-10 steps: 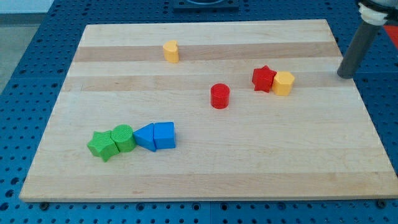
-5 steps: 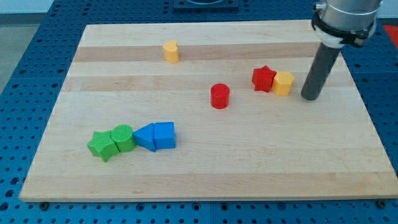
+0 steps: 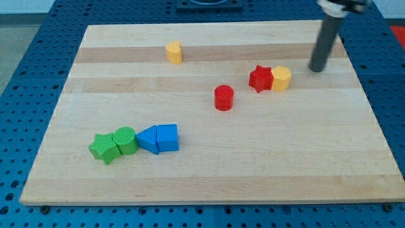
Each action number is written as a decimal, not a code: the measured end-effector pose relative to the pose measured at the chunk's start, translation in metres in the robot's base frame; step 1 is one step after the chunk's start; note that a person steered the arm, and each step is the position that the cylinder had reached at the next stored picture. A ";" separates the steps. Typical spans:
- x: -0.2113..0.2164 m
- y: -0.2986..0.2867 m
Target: Push yellow hexagon into yellow heart
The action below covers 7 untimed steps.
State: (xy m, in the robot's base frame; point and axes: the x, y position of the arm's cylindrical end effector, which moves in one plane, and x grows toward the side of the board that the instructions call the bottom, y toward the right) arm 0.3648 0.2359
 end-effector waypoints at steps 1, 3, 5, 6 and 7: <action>0.058 -0.002; 0.050 -0.107; -0.005 -0.120; 0.024 -0.117; 0.041 -0.079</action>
State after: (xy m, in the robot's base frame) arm 0.4054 0.1572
